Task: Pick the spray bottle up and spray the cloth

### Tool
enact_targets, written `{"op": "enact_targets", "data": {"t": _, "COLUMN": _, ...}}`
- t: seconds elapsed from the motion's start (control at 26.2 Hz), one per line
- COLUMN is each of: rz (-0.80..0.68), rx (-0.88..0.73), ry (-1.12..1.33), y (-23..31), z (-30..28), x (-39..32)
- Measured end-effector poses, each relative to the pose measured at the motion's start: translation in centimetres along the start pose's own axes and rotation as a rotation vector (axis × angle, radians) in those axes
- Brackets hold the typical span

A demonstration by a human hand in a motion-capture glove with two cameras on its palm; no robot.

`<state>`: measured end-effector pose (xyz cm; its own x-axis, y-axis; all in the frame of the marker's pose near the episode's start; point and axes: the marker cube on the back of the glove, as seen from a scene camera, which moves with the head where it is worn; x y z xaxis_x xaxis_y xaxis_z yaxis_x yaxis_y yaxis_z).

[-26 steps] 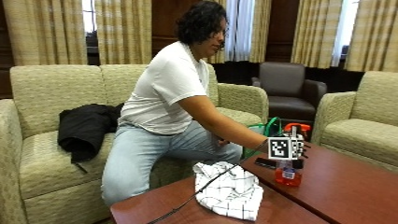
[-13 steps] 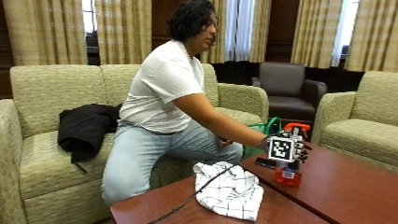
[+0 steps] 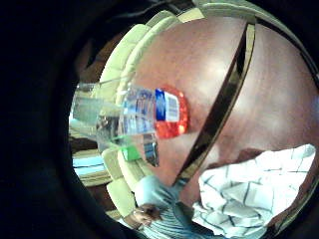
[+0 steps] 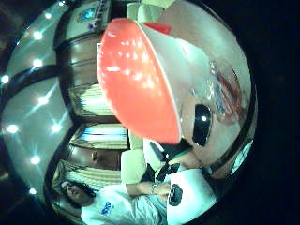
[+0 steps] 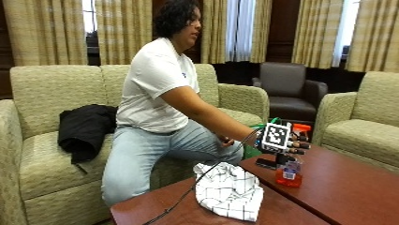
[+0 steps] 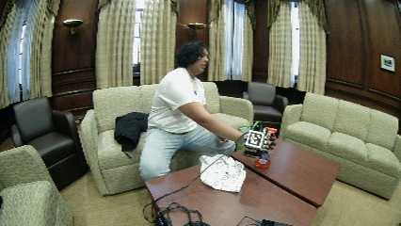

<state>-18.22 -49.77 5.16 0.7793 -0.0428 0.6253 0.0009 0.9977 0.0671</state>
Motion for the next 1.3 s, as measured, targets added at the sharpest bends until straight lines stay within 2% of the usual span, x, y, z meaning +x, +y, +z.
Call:
{"op": "enact_targets", "data": {"t": 0.27, "rz": -0.025, "rx": -0.046, "ry": 0.098, "y": 3.8, "z": -2.4, "x": -0.8}}
{"op": "enact_targets", "data": {"t": 0.46, "rz": -0.046, "rx": -0.135, "ry": 0.231, "y": 9.2, "z": -4.2, "x": -0.7}}
{"op": "enact_targets", "data": {"t": 0.61, "rz": -0.064, "rx": -0.184, "ry": 0.36, "y": 14.0, "z": -7.8, "x": 1.0}}
{"op": "enact_targets", "data": {"t": 0.88, "rz": -0.09, "rx": -0.183, "ry": 0.632, "y": 22.7, "z": -12.0, "x": 3.7}}
{"op": "enact_targets", "data": {"t": 1.07, "rz": -0.089, "rx": -0.192, "ry": 0.698, "y": 27.9, "z": -15.2, "x": 5.7}}
{"op": "enact_targets", "data": {"t": 1.3, "rz": -0.049, "rx": -0.133, "ry": 0.755, "y": 30.4, "z": -20.6, "x": 7.6}}
